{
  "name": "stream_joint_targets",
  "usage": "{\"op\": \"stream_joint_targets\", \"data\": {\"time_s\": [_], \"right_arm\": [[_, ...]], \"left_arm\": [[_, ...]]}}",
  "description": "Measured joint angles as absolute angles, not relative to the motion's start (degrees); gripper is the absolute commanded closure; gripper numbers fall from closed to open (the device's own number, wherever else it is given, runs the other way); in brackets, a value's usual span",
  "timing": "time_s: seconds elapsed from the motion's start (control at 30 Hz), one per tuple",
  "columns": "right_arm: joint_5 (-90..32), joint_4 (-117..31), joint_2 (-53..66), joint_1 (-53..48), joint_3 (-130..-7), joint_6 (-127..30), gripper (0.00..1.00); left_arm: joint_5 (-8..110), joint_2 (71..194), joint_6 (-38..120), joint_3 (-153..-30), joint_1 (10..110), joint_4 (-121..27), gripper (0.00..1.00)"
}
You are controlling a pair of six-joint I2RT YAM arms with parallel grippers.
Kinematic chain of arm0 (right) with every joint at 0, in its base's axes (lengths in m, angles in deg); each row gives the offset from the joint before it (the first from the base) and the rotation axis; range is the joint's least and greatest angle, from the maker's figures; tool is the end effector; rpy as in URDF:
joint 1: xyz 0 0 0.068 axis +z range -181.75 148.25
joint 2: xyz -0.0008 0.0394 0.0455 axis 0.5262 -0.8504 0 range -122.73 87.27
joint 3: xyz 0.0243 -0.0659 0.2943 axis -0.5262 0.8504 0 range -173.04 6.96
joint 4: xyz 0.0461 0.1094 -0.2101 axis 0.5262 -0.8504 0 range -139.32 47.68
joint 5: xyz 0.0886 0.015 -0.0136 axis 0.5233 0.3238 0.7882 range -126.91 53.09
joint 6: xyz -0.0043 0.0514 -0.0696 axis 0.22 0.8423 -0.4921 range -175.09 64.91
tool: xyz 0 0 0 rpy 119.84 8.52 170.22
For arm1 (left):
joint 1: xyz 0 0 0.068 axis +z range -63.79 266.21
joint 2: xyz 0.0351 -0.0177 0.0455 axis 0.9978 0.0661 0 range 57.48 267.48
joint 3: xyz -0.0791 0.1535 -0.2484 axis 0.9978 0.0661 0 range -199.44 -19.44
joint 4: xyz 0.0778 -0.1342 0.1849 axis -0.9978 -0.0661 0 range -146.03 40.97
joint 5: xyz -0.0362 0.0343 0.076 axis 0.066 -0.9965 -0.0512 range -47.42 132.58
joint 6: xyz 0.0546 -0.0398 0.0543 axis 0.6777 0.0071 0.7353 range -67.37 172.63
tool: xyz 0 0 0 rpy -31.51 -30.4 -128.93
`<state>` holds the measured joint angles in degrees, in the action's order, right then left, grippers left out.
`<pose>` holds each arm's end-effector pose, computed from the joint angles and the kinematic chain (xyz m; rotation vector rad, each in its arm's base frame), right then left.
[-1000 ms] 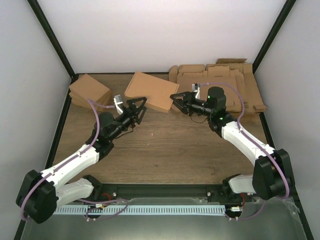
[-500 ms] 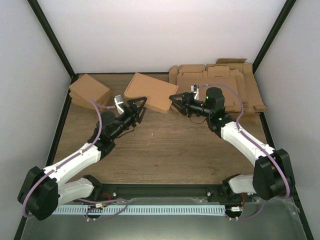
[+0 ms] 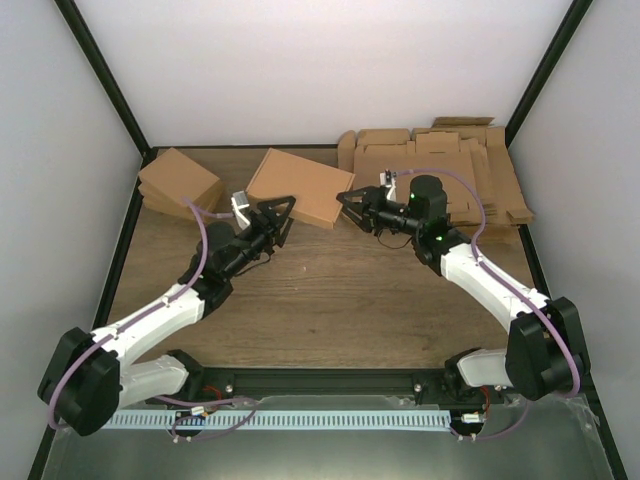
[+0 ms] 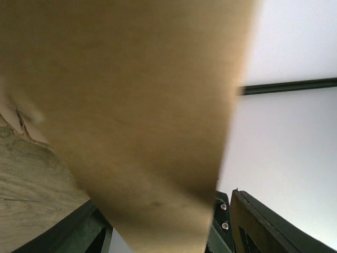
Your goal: Fold the paper box
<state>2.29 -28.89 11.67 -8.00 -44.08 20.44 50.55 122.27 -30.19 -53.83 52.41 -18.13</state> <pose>0.2604 0.1674 0.3349 0.3539 2.1008 1.7528 0.2164 -0.1577 0.3199 -0.6445 1.7244 -1.6435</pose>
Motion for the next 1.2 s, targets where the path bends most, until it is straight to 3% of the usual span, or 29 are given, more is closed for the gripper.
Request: {"op": "stream_joint_targets", "data": {"time_s": [0.2,0.3,0.53,0.83,1.2], "right_arm": [[2.3,-29.0,11.7,-7.9,-44.1,20.4,0.73],[2.3,-29.0,11.7,-7.9,-44.1,20.4,0.65],[2.7,-29.2,11.7,-7.9,-44.1,20.4,0.62],[2.9,-29.3,12.2,-7.8,-44.1,19.9,0.44],[2.4,-31.5,12.5,-7.8,-44.0,16.7,0.34]], "left_arm": [[50.8,123.7,-31.0,-53.8,52.4,-17.8,0.48],[50.7,123.7,-31.2,-53.8,52.4,-17.8,0.54],[50.7,123.1,-30.9,-53.8,52.4,-17.8,0.65],[49.2,120.6,-29.6,-53.8,52.3,-20.0,0.68],[49.0,118.9,-26.9,-53.8,56.7,-23.8,0.69]]}}
